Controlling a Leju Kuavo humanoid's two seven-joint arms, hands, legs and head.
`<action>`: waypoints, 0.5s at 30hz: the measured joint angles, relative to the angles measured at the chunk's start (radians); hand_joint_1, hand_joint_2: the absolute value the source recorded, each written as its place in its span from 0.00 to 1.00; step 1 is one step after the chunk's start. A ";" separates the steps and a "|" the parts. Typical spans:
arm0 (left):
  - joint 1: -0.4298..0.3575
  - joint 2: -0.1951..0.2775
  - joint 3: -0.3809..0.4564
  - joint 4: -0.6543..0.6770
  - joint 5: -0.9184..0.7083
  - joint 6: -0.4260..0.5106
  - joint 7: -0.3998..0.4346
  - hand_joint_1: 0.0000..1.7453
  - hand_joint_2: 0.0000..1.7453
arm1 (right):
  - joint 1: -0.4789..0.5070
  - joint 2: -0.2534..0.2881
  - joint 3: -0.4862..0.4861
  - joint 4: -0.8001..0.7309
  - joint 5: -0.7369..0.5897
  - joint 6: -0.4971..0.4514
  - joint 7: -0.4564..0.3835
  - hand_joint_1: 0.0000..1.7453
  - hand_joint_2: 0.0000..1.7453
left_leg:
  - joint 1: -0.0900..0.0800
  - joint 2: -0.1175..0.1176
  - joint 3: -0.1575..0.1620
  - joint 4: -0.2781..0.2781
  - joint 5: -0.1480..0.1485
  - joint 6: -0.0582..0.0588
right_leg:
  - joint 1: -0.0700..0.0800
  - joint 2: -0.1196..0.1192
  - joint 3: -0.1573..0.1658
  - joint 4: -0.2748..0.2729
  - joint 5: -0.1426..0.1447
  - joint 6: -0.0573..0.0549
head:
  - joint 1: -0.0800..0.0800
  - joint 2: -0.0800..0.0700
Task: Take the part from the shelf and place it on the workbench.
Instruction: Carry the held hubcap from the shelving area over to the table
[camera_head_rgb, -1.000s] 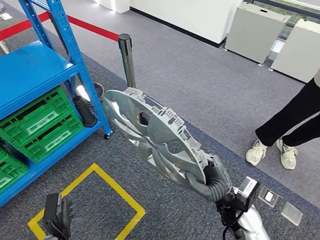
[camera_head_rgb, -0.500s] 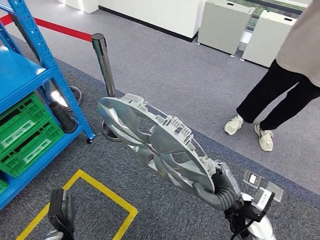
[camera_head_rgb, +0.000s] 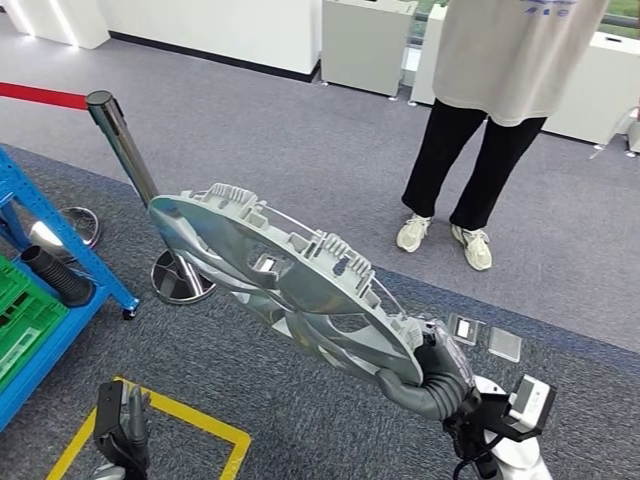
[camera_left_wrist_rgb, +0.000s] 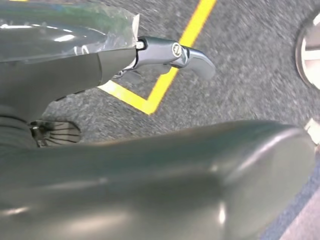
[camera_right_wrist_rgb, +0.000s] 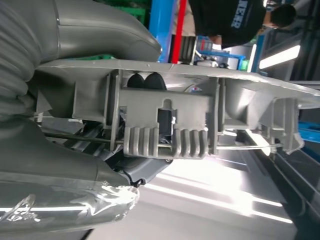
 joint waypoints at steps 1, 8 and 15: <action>0.003 0.002 0.001 0.000 0.003 0.000 -0.003 0.00 0.00 | -0.003 0.000 0.003 0.000 -0.001 0.002 -0.002 1.00 1.00 | 0.000 -0.017 0.012 -0.031 0.007 0.003 | -0.002 0.011 -0.005 0.004 0.000 0.006 | 0.000 0.000; 0.015 0.012 0.013 -0.005 0.018 0.000 -0.021 0.00 0.00 | -0.018 -0.001 0.016 0.008 -0.019 0.012 -0.035 1.00 1.00 | 0.001 0.034 0.024 -0.056 0.011 0.035 | -0.006 -0.066 -0.084 0.145 -0.075 0.043 | 0.011 0.000; 0.023 0.016 0.014 -0.007 -0.007 0.000 -0.019 0.00 0.00 | 0.004 -0.001 0.016 0.011 -0.020 -0.008 -0.042 1.00 1.00 | -0.004 0.109 0.039 -0.056 -0.006 0.026 | -0.003 -0.140 -0.039 0.056 -0.001 0.036 | 0.012 0.000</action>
